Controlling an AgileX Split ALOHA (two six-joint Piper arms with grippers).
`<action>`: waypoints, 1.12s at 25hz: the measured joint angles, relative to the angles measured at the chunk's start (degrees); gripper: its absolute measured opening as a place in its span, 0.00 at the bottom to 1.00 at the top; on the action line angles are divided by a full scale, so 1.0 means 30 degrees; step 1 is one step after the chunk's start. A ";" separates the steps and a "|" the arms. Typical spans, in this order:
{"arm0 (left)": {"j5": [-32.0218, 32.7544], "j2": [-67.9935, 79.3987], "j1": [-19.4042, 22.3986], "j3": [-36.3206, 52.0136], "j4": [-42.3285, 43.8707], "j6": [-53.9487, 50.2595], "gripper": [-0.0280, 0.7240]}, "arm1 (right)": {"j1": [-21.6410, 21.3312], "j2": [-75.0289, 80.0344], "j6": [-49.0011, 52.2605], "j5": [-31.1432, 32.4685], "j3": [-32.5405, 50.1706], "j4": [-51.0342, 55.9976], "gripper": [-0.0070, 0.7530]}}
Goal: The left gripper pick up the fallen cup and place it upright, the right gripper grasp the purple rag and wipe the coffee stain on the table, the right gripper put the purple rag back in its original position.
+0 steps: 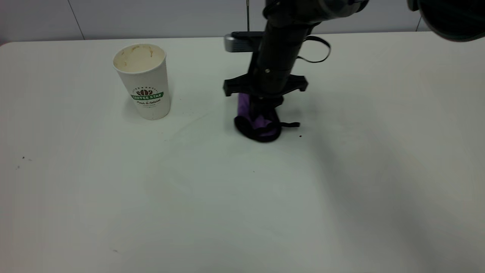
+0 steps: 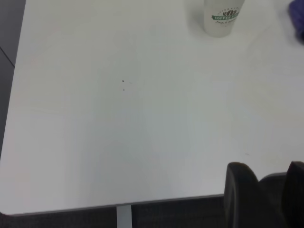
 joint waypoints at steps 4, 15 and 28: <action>0.0000 0.0000 0.0000 0.0000 0.0000 0.0000 0.36 | -0.1818 -0.0095 0.0061 0.1952 -0.0045 -0.0806 0.10; 0.0000 0.0000 0.0000 0.0000 0.0000 0.0000 0.36 | -0.5899 -0.0171 0.0095 0.4955 -0.0083 -0.2507 0.19; 0.0000 0.0000 0.0000 0.0000 0.0000 0.0000 0.36 | -0.6427 -0.3561 -0.2712 0.7774 -0.2017 -0.3952 0.97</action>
